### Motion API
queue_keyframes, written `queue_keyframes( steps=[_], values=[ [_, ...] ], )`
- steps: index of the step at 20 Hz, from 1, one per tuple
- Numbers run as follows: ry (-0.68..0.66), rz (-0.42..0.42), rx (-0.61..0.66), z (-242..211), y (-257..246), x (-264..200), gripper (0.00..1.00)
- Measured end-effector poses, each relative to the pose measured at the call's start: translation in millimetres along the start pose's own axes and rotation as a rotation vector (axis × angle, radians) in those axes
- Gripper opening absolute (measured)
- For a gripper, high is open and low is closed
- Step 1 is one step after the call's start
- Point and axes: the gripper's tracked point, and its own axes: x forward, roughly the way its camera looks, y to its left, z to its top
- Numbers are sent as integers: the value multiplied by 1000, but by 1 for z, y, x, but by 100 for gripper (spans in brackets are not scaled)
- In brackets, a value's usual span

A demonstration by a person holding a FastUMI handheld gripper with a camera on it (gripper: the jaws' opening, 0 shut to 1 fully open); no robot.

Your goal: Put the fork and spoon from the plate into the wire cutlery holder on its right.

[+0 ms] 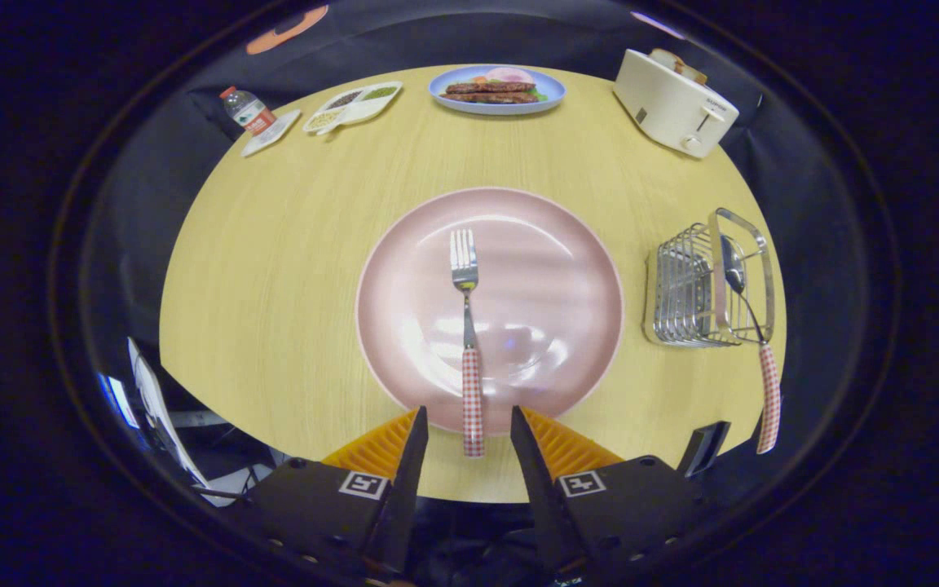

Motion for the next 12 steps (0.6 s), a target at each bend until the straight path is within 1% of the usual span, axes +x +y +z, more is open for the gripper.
queue_keyframes(
  steps=[4, 6, 9, 12],
  values=[
    [27, 9, 17, 3, -2, 18, 61],
    [53, 7, 21, 3, -3, 20, 40],
    [93, 15, 25, -4, -2, 26, 43],
    [99, 15, 16, -4, -4, 27, 43]
  ],
)
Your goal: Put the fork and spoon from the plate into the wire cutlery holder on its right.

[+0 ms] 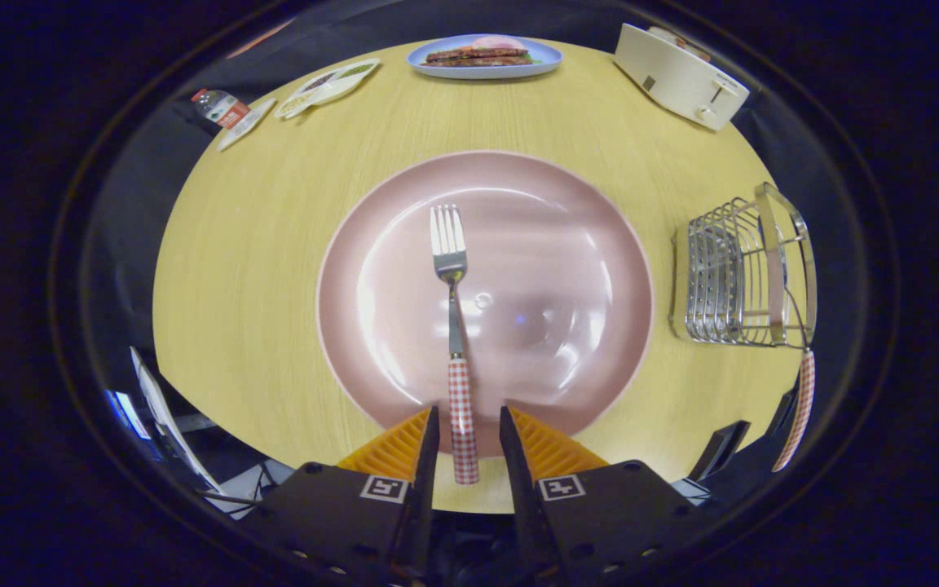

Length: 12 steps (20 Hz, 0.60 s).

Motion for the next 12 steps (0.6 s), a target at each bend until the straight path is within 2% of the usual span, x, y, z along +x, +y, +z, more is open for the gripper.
queue_keyframes(
  steps=[1, 2, 4, 5, 6, 8, 12],
  values=[
    [-2, 6, -2, 0, 1, 1, 43],
    [7, 4, 3, 2, 1, -9, 33],
    [18, 8, -4, -2, 0, -1, 12],
    [19, 1, -12, -4, -2, -6, 13],
    [23, 10, -17, -1, -1, -16, 5],
    [-5, -7, -49, -1, -7, -23, 5],
    [-22, 24, -53, -6, -12, -68, 4]
  ],
)
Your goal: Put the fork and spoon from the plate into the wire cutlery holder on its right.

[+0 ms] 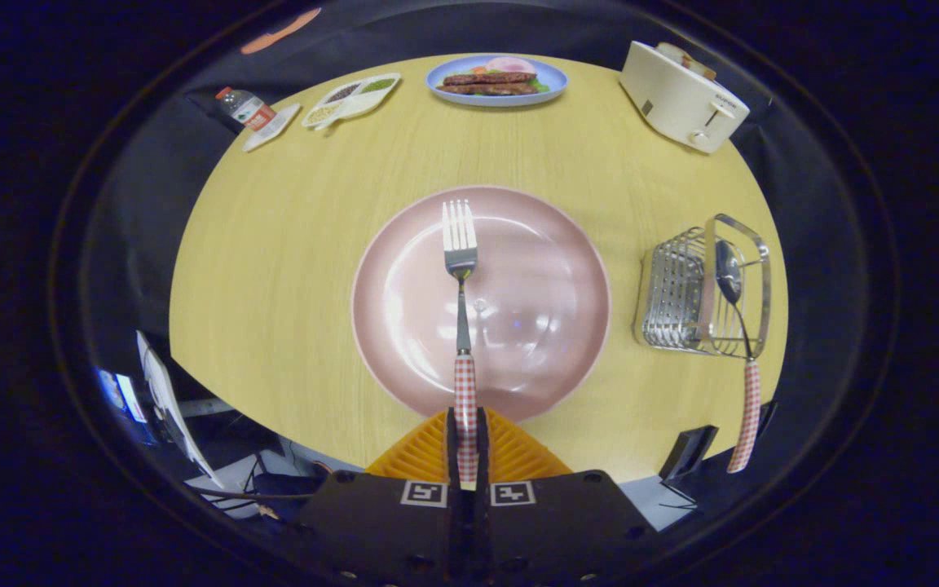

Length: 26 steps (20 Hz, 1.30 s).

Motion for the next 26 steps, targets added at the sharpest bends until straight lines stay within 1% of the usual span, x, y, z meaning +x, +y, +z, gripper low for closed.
queue_keyframes(
  steps=[3, 6, 8, 11, 14, 18, 21, 22, 24, 26],
  values=[
    [-10, 3, -7, -9, -19, -49, 5],
    [-10, -57, 5, -21, -58, -89, 4],
    [12, -83, 42, -30, -86, -104, 4],
    [17, -117, 93, -29, -124, -113, 4],
    [56, -91, 126, -30, -139, -109, 4],
    [58, -93, 98, -18, -165, -113, 4],
    [75, -152, 30, -21, -188, -118, 4],
    [76, -139, 1, -22, -186, -120, 5],
    [101, -50, -18, -35, -168, -125, 4],
    [165, 15, -37, -56, -153, -135, 4]
  ],
)
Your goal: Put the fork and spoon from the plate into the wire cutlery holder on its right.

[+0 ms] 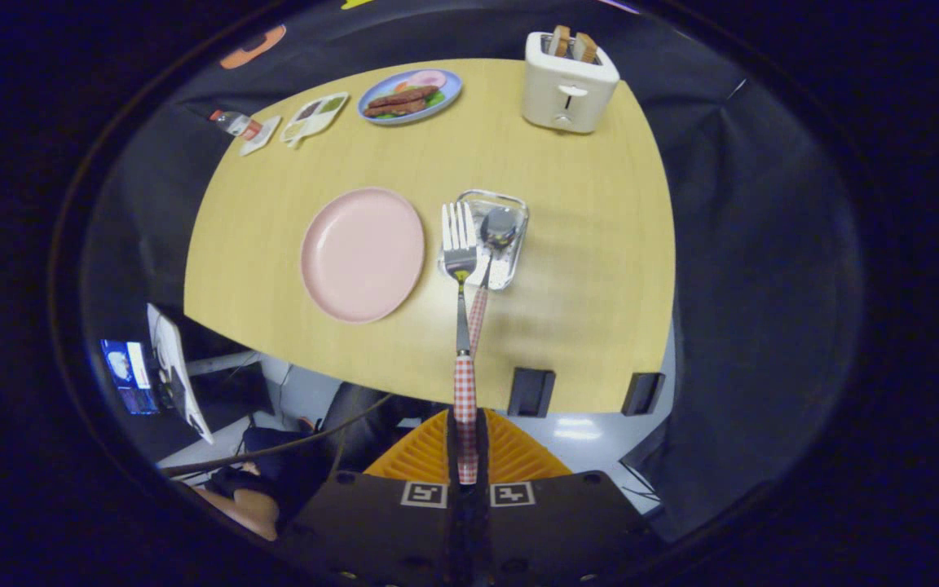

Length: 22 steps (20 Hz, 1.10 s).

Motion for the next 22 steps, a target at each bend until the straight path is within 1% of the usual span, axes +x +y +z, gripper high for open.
queue_keyframes(
  steps=[3, 5, 7, 9, 14, 16, 19, 22],
  values=[
    [119, 85, 25, -12, 18, -19, 4],
    [166, 72, 59, -7, 11, -21, 4],
    [242, 101, 162, -3, 14, -15, 4],
    [294, 123, 216, 5, 16, -13, 4],
    [442, 148, 245, 30, 18, -15, 4],
    [495, 137, 260, 43, 15, -13, 4],
    [561, 66, 255, 53, 5, -8, 4],
    [622, 36, 258, 64, 5, -3, 4]
  ],
)
